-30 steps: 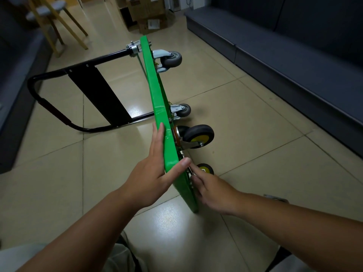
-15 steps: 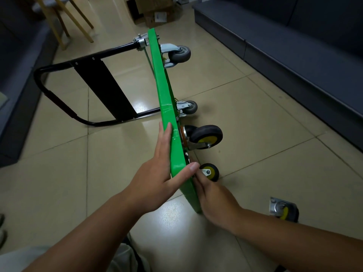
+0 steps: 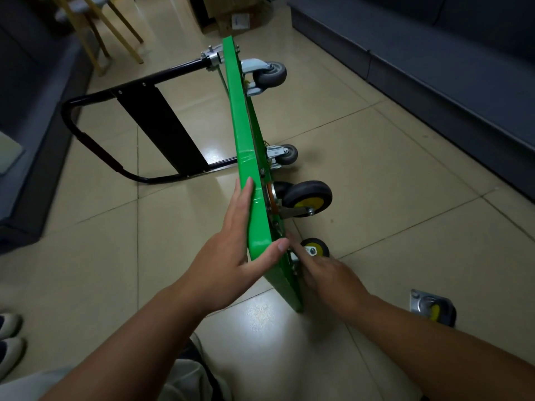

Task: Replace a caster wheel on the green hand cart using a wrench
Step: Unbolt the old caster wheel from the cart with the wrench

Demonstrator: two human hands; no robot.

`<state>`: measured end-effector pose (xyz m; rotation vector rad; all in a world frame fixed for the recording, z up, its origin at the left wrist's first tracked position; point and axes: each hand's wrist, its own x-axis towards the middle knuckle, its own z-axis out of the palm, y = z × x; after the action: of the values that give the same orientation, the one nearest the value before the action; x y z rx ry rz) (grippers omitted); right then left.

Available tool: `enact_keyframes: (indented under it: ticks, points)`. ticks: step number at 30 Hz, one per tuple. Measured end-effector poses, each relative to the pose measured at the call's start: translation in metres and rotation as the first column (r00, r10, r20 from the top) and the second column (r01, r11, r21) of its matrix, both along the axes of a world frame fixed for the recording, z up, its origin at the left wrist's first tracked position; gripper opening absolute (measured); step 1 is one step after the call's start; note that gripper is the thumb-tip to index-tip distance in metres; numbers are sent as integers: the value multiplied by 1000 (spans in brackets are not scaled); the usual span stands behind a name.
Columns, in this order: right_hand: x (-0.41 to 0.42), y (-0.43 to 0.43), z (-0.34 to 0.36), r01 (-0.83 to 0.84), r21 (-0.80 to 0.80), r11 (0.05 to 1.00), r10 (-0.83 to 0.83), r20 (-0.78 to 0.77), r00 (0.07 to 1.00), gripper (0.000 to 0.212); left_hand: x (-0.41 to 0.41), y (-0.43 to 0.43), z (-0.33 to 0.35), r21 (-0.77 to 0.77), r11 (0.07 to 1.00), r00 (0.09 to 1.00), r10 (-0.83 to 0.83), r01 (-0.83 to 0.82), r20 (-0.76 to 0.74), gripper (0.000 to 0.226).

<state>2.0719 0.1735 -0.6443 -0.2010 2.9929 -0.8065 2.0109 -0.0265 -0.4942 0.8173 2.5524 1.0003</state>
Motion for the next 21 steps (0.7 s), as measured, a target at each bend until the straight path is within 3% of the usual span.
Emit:
enact_keyframes:
  ticks: [2, 4, 6, 8, 13, 18, 21]
  points:
    - [12, 13, 10, 7, 66, 998, -16, 141, 990, 85, 0, 2, 2, -3, 1000, 1000, -2, 2, -16, 107]
    - [16, 24, 29, 102, -86, 991, -79, 240, 968, 71, 2, 4, 2, -24, 1000, 1000, 8, -8, -18, 108]
    - [17, 25, 50, 237, -405, 883, -104, 322, 941, 54, 3, 6, 3, -37, 999, 1000, 14, -15, -22, 108]
    - [13, 19, 73, 320, -589, 742, -62, 415, 908, 38, 3, 8, 4, -43, 999, 999, 11, -13, -37, 108]
    - [-9, 0, 105, 519, -671, 529, -65, 578, 813, 34, 3, 11, 4, -45, 999, 998, 10, -13, -61, 108]
    - [-15, -6, 116, 522, -657, 544, -23, 611, 791, 34, 3, 12, 3, -43, 999, 999, 5, -6, -42, 106]
    - [-11, -3, 111, 433, -657, 617, -8, 545, 839, 34, 3, 12, 2, -58, 998, 999, 18, -20, -34, 104]
